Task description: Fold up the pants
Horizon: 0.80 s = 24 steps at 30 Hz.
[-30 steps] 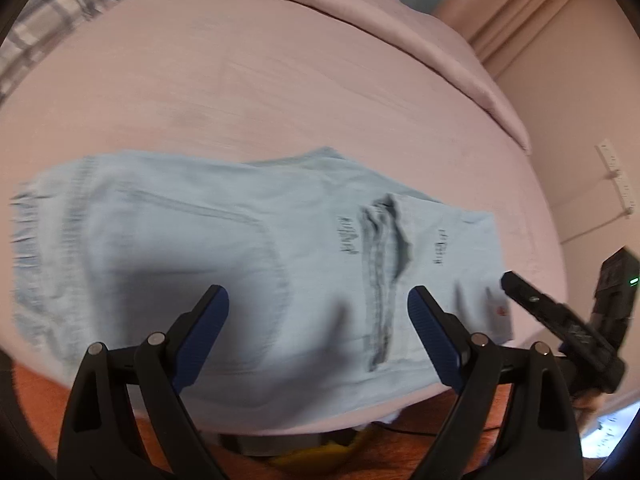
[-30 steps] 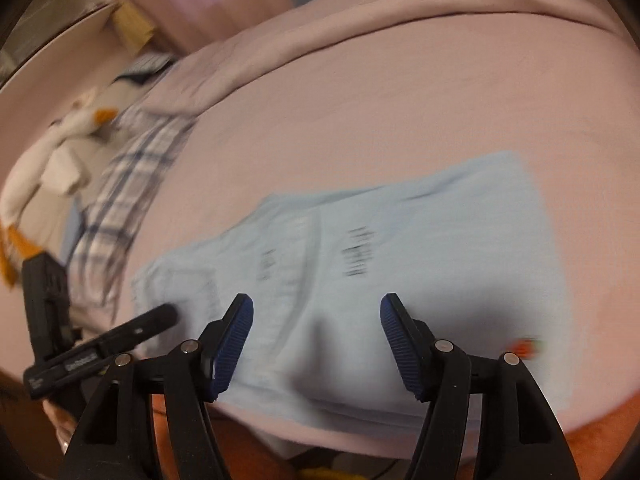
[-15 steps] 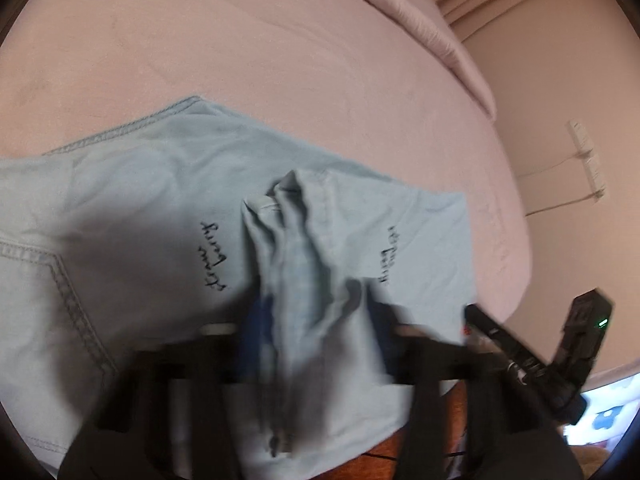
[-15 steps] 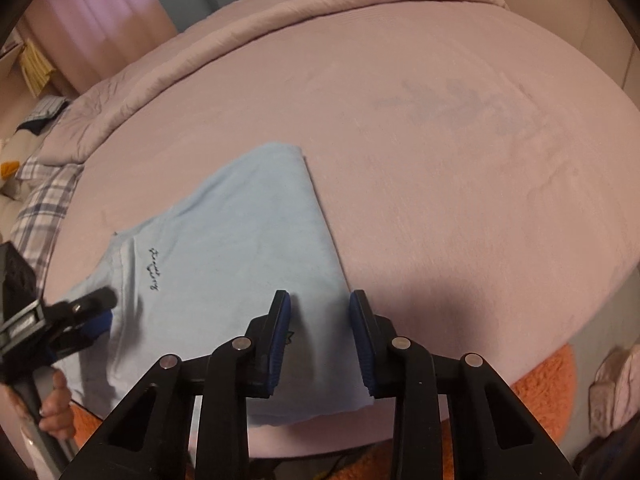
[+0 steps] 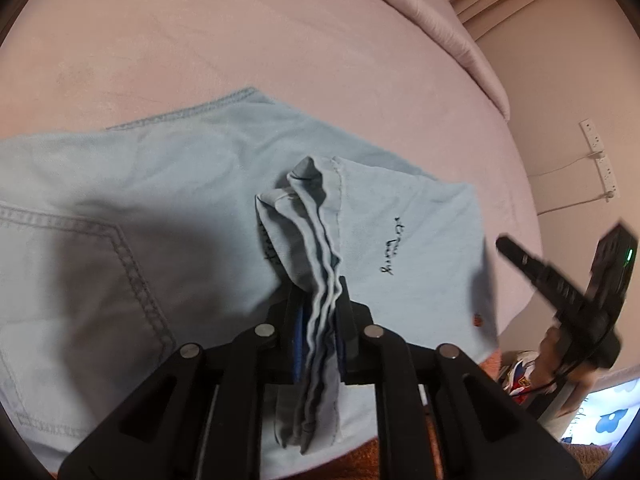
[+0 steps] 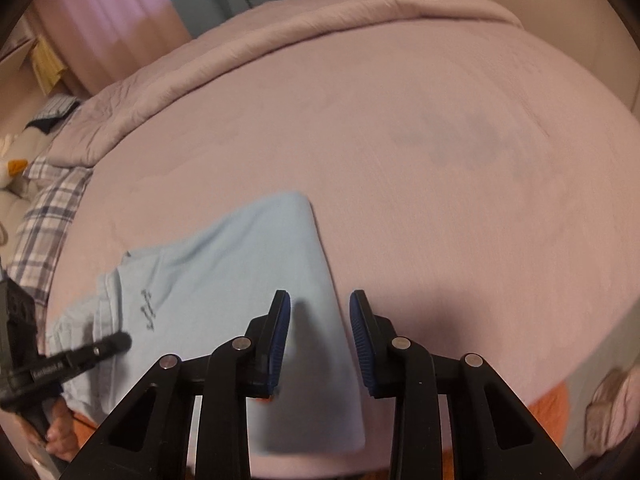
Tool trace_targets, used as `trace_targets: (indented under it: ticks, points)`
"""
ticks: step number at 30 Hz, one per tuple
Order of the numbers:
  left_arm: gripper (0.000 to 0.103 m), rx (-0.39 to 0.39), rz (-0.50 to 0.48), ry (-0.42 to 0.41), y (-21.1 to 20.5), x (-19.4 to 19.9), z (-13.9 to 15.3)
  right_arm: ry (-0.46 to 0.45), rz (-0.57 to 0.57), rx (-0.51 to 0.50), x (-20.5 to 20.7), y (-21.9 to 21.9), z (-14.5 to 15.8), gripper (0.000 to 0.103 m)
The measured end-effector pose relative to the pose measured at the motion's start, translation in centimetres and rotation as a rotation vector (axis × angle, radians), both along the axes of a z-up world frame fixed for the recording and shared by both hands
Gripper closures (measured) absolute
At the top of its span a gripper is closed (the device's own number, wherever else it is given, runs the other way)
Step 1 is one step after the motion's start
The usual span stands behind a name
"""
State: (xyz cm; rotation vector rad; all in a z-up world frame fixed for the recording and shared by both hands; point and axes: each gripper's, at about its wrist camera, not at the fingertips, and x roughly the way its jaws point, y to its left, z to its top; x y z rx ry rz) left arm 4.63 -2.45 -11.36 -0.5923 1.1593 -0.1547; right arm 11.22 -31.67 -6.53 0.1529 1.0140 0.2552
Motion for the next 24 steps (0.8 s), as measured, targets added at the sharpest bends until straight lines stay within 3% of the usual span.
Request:
trace_targets:
  ticks: [2,9,14,24]
  points:
    - [0.088,0.007,0.005,0.002,-0.1,0.0,-0.1,0.0,0.021,-0.025,1.5,1.2,-0.2,0.088]
    - [0.085,-0.014,0.014,0.028,0.2,0.2,-0.4,0.081,0.053,-0.082,4.9,3.3,-3.3,0.09]
    - [0.085,-0.031,0.029,0.036,0.5,-0.3,-0.4,0.045,0.088,-0.126,2.6,3.1,-3.6,0.09]
    - [0.083,0.034,0.011,0.03,-1.0,-1.4,0.2,0.092,0.076,-0.069,-1.0,0.9,-3.9,0.09]
